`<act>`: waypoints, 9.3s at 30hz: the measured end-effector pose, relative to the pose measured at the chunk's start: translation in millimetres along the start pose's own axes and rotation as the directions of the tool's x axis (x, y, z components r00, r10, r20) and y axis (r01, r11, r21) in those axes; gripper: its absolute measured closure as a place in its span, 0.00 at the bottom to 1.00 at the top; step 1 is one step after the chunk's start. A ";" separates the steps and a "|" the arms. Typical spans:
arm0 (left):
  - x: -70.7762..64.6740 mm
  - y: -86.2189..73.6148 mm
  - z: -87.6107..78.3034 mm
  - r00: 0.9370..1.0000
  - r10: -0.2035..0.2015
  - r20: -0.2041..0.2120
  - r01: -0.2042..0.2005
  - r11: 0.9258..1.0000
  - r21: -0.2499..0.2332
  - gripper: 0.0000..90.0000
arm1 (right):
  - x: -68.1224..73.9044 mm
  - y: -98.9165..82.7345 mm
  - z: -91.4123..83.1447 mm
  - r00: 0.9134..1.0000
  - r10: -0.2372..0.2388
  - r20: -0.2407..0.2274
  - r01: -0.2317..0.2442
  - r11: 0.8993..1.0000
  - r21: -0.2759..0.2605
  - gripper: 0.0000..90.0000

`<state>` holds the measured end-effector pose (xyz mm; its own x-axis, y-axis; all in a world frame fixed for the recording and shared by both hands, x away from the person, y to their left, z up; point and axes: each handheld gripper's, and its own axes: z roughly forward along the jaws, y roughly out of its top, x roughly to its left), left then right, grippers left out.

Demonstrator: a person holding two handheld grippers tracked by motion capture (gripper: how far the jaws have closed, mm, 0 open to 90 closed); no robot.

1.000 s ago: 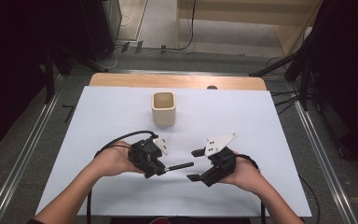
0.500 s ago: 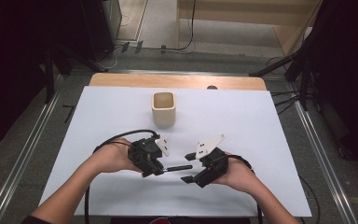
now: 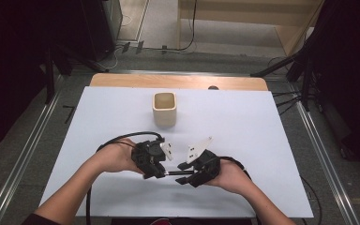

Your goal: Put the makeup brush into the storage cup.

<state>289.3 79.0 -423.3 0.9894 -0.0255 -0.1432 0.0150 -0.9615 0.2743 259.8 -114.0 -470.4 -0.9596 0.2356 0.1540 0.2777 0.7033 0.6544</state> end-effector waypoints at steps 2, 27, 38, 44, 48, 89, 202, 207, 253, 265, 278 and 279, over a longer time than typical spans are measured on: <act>-0.3 0.5 0.6 1.000 0.004 0.002 -0.004 1.000 0.004 0.87 | 0.9 0.4 2.7 1.000 0.013 -0.009 -0.013 1.000 0.010 0.65; 2.6 1.5 -0.2 0.996 0.001 0.091 0.001 1.000 -0.022 0.69 | 2.4 0.5 4.5 0.997 -0.005 -0.081 0.007 1.000 0.021 0.89; 20.6 -14.6 -5.0 0.990 -0.097 0.104 0.114 0.979 -0.171 0.34 | -3.4 -5.7 -4.4 0.995 0.060 -0.076 -0.060 0.998 0.001 0.89; 26.1 -24.3 -4.6 0.981 -0.164 0.100 0.184 0.953 -0.241 0.31 | -3.6 -9.1 -7.4 0.995 0.085 -0.058 -0.085 0.996 -0.004 0.89; 25.4 -30.4 -6.4 0.977 -0.196 0.090 0.213 0.939 -0.269 0.31 | -4.6 -11.5 -10.6 0.993 0.108 -0.051 -0.108 0.994 -0.012 0.89; 14.1 -65.7 3.7 0.878 -0.464 0.119 0.458 0.739 -0.495 0.25 | -4.7 -41.7 -36.5 0.938 0.340 0.072 -0.329 0.935 -0.132 0.89; 6.4 -40.2 21.0 0.676 -0.642 0.362 0.651 0.289 -0.702 0.45 | 46.7 -42.4 28.5 0.681 0.732 -0.008 -0.535 0.490 -0.688 0.89; 9.0 -40.0 25.3 0.651 -0.635 0.416 0.681 0.245 -0.690 0.53 | 46.8 -41.1 28.4 0.681 0.732 -0.009 -0.534 0.488 -0.690 0.89; 15.8 -48.4 18.6 0.606 -0.634 0.479 0.739 0.227 -0.634 0.87 | 36.2 -21.1 22.5 0.753 0.645 0.130 -0.489 0.680 -0.546 0.41; 16.5 -46.0 14.8 0.642 -0.639 0.424 0.717 0.304 -0.627 0.87 | 16.6 -15.9 -1.2 0.830 0.544 0.121 -0.462 0.793 -0.397 0.35; 20.2 -45.7 12.7 0.684 -0.625 0.376 0.689 0.384 -0.614 0.87 | -0.6 -17.5 -9.5 0.894 0.448 0.006 -0.411 0.824 -0.390 0.28; 20.4 -45.4 12.8 0.687 -0.622 0.375 0.687 0.389 -0.613 0.87 | -1.2 -18.2 -9.3 0.896 0.444 -0.005 -0.411 0.824 -0.390 0.28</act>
<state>307.0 118.6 -450.9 0.6163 0.4778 -0.6260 0.7746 -0.2243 0.5914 255.5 -133.3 -475.6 -0.7365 0.5200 0.4326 0.6052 0.2209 0.7648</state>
